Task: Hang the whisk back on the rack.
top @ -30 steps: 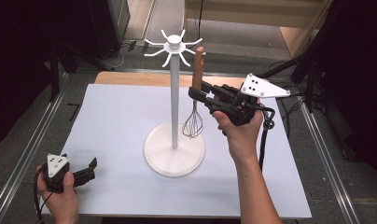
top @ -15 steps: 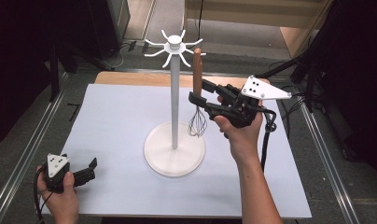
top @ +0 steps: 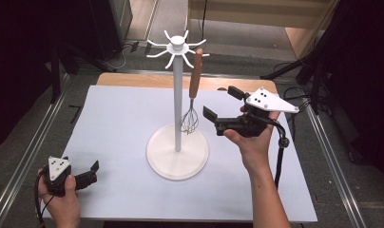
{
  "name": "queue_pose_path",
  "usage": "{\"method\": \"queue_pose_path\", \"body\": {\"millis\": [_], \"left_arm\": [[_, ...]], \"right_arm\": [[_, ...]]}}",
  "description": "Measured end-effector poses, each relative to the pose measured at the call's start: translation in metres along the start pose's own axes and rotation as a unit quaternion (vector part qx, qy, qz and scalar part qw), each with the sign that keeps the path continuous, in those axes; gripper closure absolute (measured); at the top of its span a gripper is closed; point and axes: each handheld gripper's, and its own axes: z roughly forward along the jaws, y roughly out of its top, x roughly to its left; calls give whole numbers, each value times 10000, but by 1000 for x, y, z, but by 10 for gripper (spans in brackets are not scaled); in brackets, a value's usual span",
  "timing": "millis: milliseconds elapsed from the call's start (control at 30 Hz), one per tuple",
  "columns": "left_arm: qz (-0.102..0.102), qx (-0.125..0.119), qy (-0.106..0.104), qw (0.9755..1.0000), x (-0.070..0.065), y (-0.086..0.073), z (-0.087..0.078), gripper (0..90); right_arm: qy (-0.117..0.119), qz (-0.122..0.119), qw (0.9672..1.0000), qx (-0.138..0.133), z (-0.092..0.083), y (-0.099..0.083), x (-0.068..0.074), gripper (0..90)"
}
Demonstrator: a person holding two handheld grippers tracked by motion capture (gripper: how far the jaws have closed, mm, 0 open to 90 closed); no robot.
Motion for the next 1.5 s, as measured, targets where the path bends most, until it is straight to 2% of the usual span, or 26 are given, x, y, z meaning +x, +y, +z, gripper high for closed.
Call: {"method": "queue_pose_path", "body": {"millis": [133, 467, 567, 967, 1133, 1400, 1500], "left_arm": [[-3, 9, 3, 10000, 0, 0, 0, 3], [30, 15, 16, 10000, 0, 0, 0, 3], [33, 15, 15, 10000, 0, 0, 0, 3], [25, 5, 24, 10000, -1, 0, 0, 3], [23, 8, 14, 10000, -1, 0, 0, 3], [29, 11, 17, 10000, -1, 0, 0, 3], [30, 10, 18, 10000, -1, 0, 0, 3]], "right_arm": [[-259, -60, 9996, 133, -5, -11, -3, 0], [-600, -83, 9974, 389, -15, -39, -12, 0], [-748, -135, 9959, 491, -18, -49, -13, 0], [-1003, -156, 9901, 964, -21, -91, -19, 0], [-1057, -25, 9882, 1105, -23, -110, -23, 0], [-1252, -36, 9822, 1399, -25, -141, -28, 0], [-1329, 29, 9803, 1458, -28, -149, -30, 0]]}}
